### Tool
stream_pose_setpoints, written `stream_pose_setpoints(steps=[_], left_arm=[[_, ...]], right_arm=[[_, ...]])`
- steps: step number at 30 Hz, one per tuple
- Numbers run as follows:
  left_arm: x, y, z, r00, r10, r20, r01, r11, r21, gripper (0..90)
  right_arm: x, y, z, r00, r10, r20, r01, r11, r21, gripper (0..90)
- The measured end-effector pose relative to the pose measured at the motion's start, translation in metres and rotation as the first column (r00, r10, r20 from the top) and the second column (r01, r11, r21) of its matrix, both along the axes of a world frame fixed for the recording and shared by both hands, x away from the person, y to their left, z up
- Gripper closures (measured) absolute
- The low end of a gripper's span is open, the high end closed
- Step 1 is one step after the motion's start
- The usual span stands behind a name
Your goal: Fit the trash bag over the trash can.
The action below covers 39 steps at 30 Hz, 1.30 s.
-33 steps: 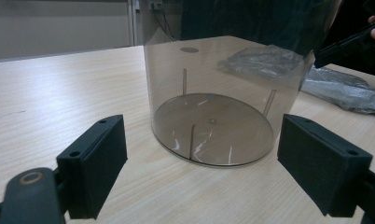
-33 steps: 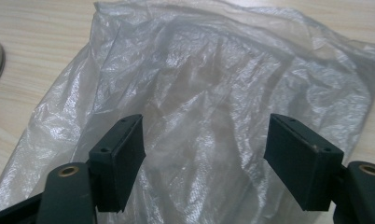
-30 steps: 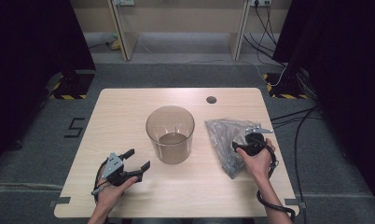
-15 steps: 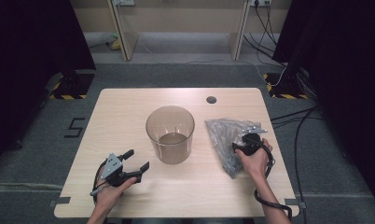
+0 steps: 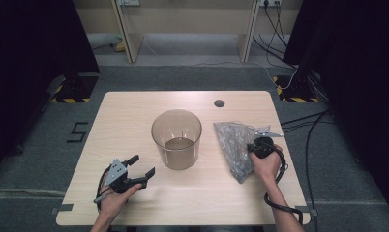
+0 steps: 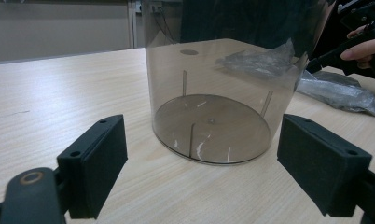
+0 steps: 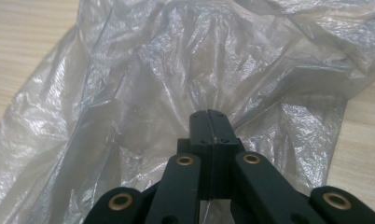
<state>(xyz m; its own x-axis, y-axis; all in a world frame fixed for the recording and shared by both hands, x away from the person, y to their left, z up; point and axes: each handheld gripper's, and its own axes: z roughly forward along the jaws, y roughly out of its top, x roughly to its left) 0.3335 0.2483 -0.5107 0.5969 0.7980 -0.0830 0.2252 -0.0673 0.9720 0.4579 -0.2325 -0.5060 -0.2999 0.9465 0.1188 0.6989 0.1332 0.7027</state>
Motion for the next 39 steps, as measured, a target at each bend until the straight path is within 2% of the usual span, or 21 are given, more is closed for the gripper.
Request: stream_pose_setpoints(steps=[2, 5, 7, 8, 15, 16, 23, 25, 27, 28, 39], left_arm=[[0.0, 0.0, 0.0, 1.0, 0.003, 0.0, -0.003, 1.0, -0.001, 15.0], [0.0, 0.001, 0.0, 1.0, 0.007, 0.0, -0.007, 1.0, -0.003, 15.0], [0.0, 0.001, 0.001, 1.0, 0.008, 0.0, -0.008, 1.0, -0.004, 15.0], [-0.001, 0.001, 0.001, 1.0, 0.008, 0.003, -0.008, 1.0, -0.005, 15.0], [-0.001, 0.001, 0.002, 0.9999, 0.011, 0.006, -0.011, 0.9999, -0.009, 15.1], [-0.001, 0.001, 0.002, 0.9999, 0.013, 0.006, -0.013, 0.9999, -0.01, 15.1], [-0.002, 0.002, 0.003, 0.9998, 0.015, 0.01, -0.015, 0.9998, -0.012, 15.2], [-0.002, 0.002, 0.004, 0.9998, 0.017, 0.012, -0.017, 0.9998, -0.012, 15.2], [-0.002, 0.002, 0.004, 0.9998, 0.017, 0.014, -0.017, 0.9998, -0.014, 15.1], [-0.002, 0.002, 0.005, 0.9997, 0.016, 0.017, -0.016, 0.9998, -0.013, 15.2], [-0.003, 0.002, 0.007, 0.9994, 0.023, 0.024, -0.023, 0.9995, -0.024, 15.2]], right_arm=[[0.0, 0.0, 0.0, 1.0, 0.001, 0.006, -0.001, 1.0, 0.004, 90.0], [-0.004, 0.003, 0.006, 0.9982, -0.001, 0.06, -0.001, 0.9996, 0.028, 90.0], [-0.004, 0.003, 0.007, 0.9977, -0.003, 0.068, 0.0, 0.9995, 0.031, 90.0], [-0.006, 0.004, 0.013, 0.9955, -0.007, 0.094, 0.004, 0.9994, 0.036, 90.0], [-0.008, 0.005, 0.028, 0.9882, -0.009, 0.153, 0.001, 0.9986, 0.054, 90.0], [-0.009, 0.005, 0.032, 0.9848, -0.01, 0.174, 0.0, 0.9983, 0.058, 90.0], [-0.01, 0.007, 0.045, 0.9745, -0.016, 0.224, 0.001, 0.9977, 0.068, 90.0], [-0.011, 0.009, 0.054, 0.9677, -0.015, 0.252, -0.003, 0.9974, 0.072, 90.0], [-0.011, 0.009, 0.056, 0.9662, -0.016, 0.257, -0.003, 0.9974, 0.072, 90.0], [-0.011, 0.01, 0.061, 0.9617, -0.014, 0.274, -0.006, 0.9974, 0.072, 90.0], [-0.009, 0.013, 0.082, 0.9441, -0.023, 0.329, -0.008, 0.9958, 0.092, 90.0]])
